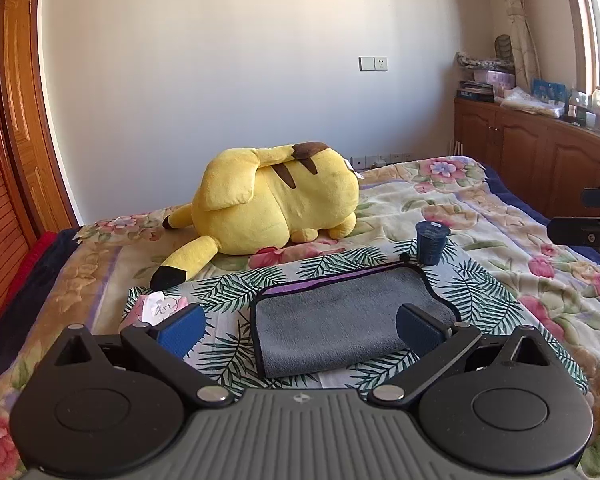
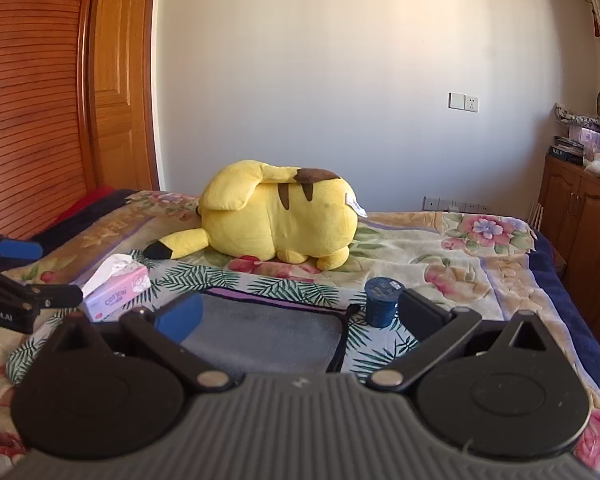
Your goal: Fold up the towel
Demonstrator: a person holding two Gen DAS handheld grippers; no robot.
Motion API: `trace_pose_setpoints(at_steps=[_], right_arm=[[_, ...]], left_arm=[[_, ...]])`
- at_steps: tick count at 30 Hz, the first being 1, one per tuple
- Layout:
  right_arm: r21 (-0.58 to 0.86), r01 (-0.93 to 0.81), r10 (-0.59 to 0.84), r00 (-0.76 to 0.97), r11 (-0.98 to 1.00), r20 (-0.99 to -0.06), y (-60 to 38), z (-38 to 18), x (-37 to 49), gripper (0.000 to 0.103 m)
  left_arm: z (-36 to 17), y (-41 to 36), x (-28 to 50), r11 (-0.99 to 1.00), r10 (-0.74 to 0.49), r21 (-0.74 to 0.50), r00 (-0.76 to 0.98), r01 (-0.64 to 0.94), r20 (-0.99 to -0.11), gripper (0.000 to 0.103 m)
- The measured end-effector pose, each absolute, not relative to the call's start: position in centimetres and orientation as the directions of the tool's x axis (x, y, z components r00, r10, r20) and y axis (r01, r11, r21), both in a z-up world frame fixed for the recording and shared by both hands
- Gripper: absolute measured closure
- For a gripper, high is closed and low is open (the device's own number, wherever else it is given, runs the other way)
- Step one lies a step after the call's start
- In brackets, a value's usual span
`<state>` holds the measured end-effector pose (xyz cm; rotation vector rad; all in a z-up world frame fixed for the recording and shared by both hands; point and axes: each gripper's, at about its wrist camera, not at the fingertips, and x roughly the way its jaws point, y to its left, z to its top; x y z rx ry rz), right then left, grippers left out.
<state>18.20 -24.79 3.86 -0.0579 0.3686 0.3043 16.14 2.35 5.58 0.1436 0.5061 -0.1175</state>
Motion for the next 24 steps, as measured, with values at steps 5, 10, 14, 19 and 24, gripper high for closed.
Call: trace_pose_setpoints(at_steps=[5,10,14,19,24], right_arm=[[0.002,-0.304,0.285,0.890,0.953,-0.357,-24.5,4.1,16.7,0.000],[0.010,-0.303,0.287,0.893,0.953,-0.347,-24.2,4.3,15.1,0.000],[0.007,-0.301,0.286,0.896,0.954,-0.340,-24.0,4.4,13.7,0.000],[0.008,-0.300,0.286,0.900,0.954,-0.328,-23.8,4.6,11.8,0.000],[0.016,-0.295,0.284,0.904,0.955,-0.319,-23.9,4.8,10.2,0.000]], left_arm=[[6.1,2.1,14.4,0.983,-0.088,0.099,0.871,0.155,-0.483,0.016],[6.7,1.8,12.4,0.984,-0.087,0.096,0.878,0.149,-0.470,0.016],[7.1,1.7,10.8,0.988,-0.081,0.083,0.887,0.132,-0.455,0.016],[7.5,1.5,8.5,0.992,-0.072,0.064,0.899,0.111,-0.432,0.016],[7.4,0.9,6.7,0.992,-0.068,0.065,0.896,0.107,-0.438,0.016]])
